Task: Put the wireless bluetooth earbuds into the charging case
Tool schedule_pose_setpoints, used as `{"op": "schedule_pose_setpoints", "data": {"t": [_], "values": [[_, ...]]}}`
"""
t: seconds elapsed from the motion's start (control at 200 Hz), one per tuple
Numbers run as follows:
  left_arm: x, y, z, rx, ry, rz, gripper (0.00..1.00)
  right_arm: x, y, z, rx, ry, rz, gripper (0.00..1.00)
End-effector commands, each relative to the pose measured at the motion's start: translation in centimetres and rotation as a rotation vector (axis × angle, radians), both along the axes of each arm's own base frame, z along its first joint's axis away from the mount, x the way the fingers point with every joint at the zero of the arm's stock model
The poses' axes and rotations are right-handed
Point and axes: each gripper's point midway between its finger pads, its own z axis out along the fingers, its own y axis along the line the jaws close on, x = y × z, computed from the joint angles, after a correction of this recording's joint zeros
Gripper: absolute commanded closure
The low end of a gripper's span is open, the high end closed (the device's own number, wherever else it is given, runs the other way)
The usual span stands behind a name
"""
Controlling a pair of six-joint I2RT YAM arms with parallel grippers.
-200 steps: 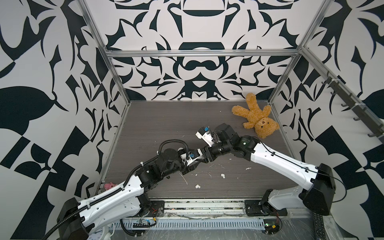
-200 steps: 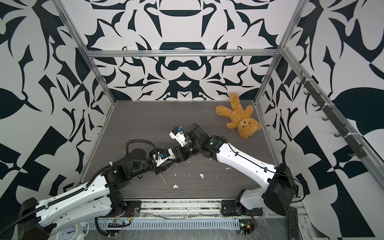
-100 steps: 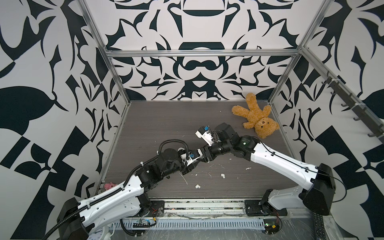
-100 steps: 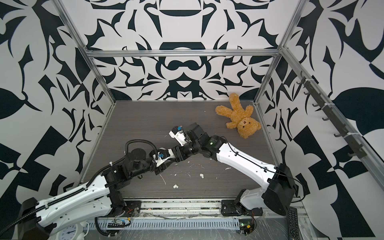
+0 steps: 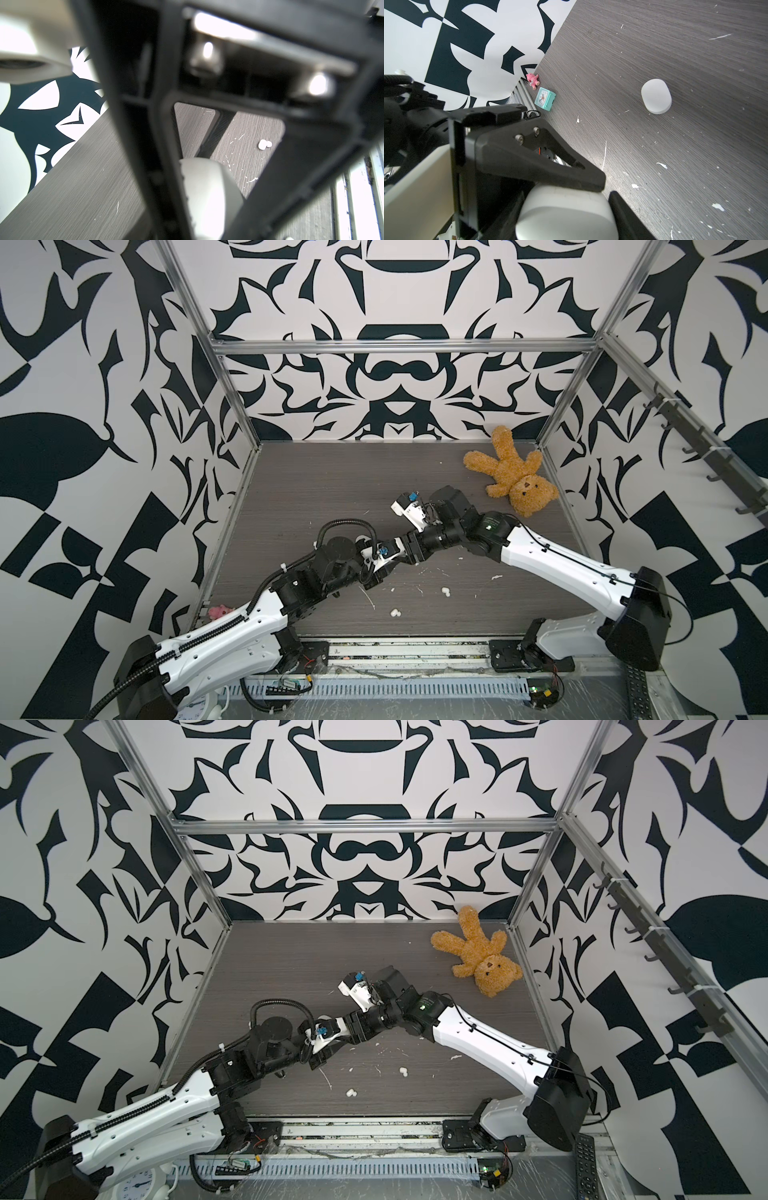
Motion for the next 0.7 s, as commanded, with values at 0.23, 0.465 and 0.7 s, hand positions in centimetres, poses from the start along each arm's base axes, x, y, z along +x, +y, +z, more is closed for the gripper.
{"op": "schedule_pose_setpoints", "data": {"t": [0.23,0.465,0.7], "values": [[1.10,0.50,1.79,-0.043,-0.066,0.061,1.00,-0.66,0.83,1.14,0.067,-0.006,0.035,0.72],[1.04,0.52,1.66,-0.040,-0.069,0.057,1.00,-0.60,0.52,1.45,0.069,-0.019,0.016,0.43],[0.91,0.52,1.56,-0.038,-0.068,0.050,1.00,-0.69,0.33,1.35,0.067,-0.019,0.013,0.23]]}}
